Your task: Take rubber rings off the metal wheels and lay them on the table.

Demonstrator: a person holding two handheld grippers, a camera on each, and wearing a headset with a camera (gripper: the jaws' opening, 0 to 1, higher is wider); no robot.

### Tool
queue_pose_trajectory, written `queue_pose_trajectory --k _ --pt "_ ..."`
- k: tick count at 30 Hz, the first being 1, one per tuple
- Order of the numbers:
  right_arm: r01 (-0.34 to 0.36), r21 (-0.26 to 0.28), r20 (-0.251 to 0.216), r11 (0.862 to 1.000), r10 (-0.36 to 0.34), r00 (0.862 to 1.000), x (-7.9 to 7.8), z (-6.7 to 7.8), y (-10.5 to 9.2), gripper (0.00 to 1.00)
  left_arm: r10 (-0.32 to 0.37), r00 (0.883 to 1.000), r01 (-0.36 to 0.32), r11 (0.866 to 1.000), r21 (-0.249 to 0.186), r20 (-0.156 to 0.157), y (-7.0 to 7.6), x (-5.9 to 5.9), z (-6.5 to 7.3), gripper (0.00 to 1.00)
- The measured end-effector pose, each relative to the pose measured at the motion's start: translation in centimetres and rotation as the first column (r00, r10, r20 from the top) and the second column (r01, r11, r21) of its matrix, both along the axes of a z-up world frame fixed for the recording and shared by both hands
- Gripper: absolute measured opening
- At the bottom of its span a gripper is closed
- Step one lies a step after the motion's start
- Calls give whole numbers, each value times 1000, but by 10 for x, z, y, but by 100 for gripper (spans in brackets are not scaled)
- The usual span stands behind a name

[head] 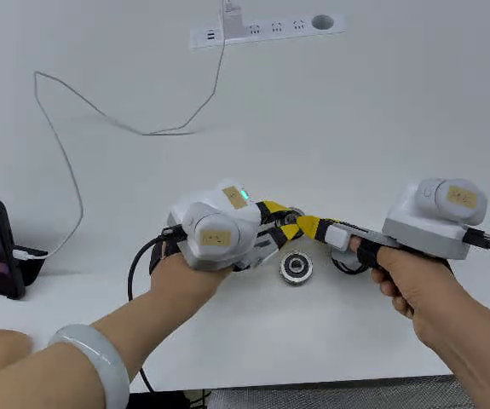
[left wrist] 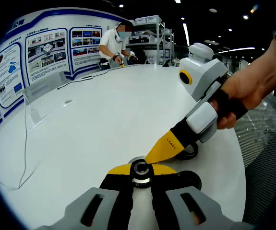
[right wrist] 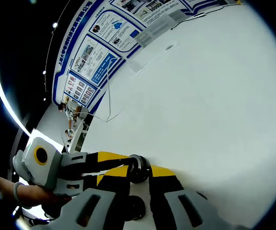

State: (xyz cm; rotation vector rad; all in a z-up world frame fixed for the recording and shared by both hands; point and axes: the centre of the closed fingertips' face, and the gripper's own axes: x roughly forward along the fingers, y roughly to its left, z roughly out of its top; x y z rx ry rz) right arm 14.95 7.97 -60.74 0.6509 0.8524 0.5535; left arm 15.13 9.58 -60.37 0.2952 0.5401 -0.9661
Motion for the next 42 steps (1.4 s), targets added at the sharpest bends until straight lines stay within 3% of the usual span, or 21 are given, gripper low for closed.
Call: queue_pose_trajectory --k 7,14,19,31,42 --pt "46 69 -57 997 -42 998 0 -2 2 17 0 1000 0 1000 -1 0 0 0 0 13" --pt "63 112 -83 992 -54 995 -2 -1 3 19 1 1000 -1 1000 -5 -1 0 1 0 13" --pt "52 122 -70 991 -44 997 -6 6 2 16 1 1000 -1 1000 -6 -1 -1 1 0 13" --pt "45 90 -43 995 -41 998 -7 5 0 10 2 1000 -2 1000 -7 -1 -1 1 0 13" --pt "49 132 -61 990 -41 997 -3 4 6 15 2 1000 -2 1000 -9 -3 -1 1 0 13"
